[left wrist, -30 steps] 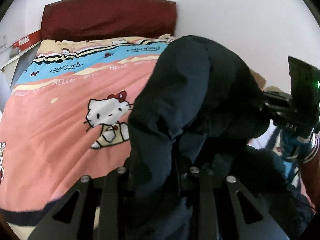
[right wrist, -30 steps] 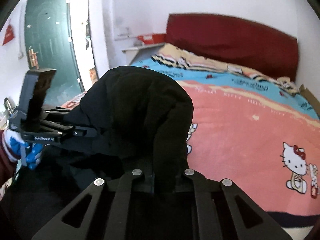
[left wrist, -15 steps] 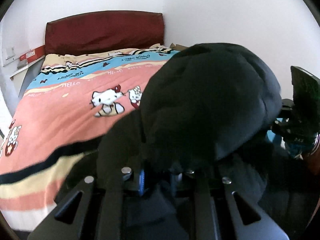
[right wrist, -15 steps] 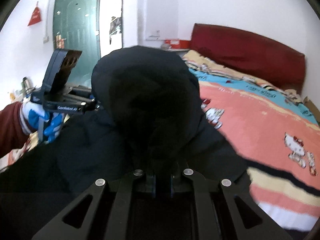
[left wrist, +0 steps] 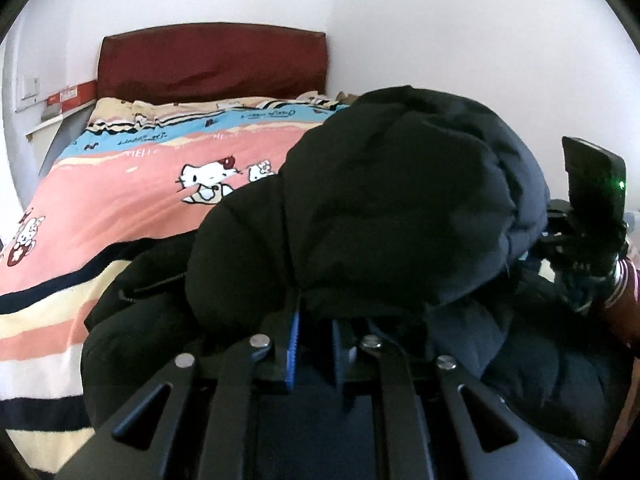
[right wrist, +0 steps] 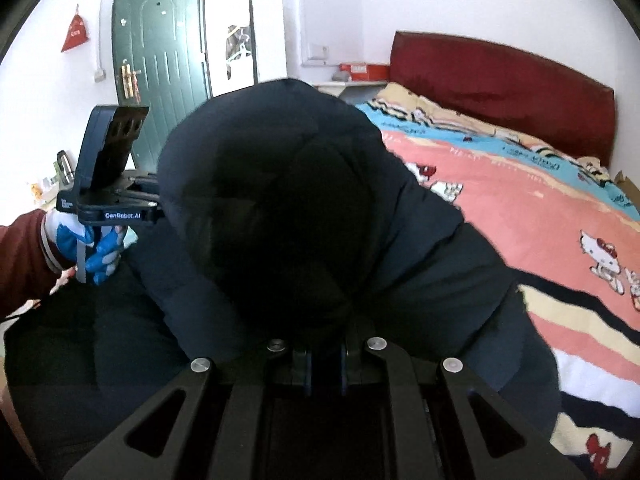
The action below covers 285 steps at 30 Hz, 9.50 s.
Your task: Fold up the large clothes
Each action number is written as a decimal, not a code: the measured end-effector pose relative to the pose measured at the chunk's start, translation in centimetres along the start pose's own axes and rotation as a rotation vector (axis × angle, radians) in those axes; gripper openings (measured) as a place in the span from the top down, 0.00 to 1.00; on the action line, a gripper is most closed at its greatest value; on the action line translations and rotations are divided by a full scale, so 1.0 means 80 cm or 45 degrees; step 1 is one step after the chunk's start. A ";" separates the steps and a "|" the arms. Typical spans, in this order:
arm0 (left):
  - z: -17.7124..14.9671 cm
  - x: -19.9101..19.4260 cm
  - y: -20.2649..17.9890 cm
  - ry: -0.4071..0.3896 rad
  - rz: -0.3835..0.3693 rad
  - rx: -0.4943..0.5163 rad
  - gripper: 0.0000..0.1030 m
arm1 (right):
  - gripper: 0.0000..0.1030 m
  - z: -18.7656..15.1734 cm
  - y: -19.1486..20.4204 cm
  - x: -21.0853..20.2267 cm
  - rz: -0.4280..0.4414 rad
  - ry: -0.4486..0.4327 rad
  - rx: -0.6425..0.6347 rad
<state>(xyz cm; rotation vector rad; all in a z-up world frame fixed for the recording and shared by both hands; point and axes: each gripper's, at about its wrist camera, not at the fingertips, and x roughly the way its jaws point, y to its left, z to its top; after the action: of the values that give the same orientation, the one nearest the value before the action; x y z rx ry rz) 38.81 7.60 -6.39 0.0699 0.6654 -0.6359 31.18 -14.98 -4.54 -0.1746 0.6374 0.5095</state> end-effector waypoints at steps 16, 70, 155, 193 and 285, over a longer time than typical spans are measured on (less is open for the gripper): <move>-0.023 0.012 0.004 0.087 0.011 -0.129 0.90 | 0.90 -0.042 -0.003 0.049 -0.011 0.116 0.018; -0.043 0.031 -0.049 0.246 0.181 -0.065 0.70 | 0.52 0.003 0.001 0.054 0.075 0.196 0.134; -0.046 0.073 -0.106 0.293 0.268 -0.037 0.55 | 0.33 -0.082 -0.023 0.061 -0.139 0.354 0.212; -0.118 -0.208 -0.203 0.128 0.654 -0.100 0.44 | 0.18 -0.143 0.048 -0.239 -0.378 0.250 0.394; 0.052 0.059 0.184 -0.062 -0.033 -1.106 0.77 | 0.75 -0.029 -0.283 0.050 -0.123 0.016 1.270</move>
<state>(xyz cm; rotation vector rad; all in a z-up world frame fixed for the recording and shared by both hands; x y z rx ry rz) 52.38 15.98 -7.92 -0.7585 0.8480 -0.3290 44.17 -33.63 -8.78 0.7302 0.8236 0.0547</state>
